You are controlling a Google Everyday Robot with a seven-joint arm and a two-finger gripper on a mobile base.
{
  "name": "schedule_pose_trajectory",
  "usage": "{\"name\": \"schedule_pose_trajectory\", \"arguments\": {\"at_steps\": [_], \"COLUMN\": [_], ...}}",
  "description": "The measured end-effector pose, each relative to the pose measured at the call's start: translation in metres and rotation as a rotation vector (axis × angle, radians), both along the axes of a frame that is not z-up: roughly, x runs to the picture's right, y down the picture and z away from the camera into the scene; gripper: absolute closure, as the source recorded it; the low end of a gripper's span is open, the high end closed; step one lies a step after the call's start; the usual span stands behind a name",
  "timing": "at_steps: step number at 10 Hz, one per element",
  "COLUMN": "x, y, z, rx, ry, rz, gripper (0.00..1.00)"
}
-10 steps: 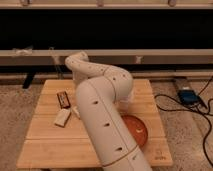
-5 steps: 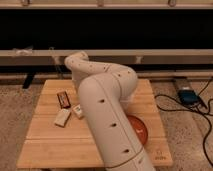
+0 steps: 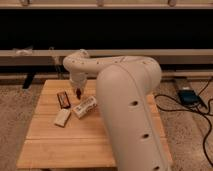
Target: Place the pepper in the ceramic bowl
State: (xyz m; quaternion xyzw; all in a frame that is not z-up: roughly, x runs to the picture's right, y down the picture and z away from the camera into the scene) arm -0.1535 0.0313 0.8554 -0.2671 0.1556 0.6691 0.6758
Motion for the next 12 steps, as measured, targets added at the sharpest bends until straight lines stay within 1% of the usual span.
{"name": "schedule_pose_trajectory", "arguments": {"at_steps": [1, 3, 4, 6, 8, 9, 11, 12], "x": [0.009, 0.031, 0.039, 0.067, 0.11, 0.126, 0.168, 0.19], "y": [0.009, 0.038, 0.048, 0.069, 0.089, 0.096, 0.117, 0.128], "z": [-0.014, -0.046, -0.058, -0.081, -0.096, -0.101, -0.114, -0.121], "rx": [0.003, -0.002, -0.005, -0.011, -0.031, -0.038, -0.058, -0.072], "ry": [-0.005, -0.01, -0.01, 0.013, 0.064, 0.084, 0.146, 0.181], "rz": [0.007, 0.027, 0.038, 0.076, 0.14, 0.163, 0.225, 0.258], "gripper": [1.0, 1.0, 1.0, 1.0, 1.0, 1.0, 1.0, 0.98]}}
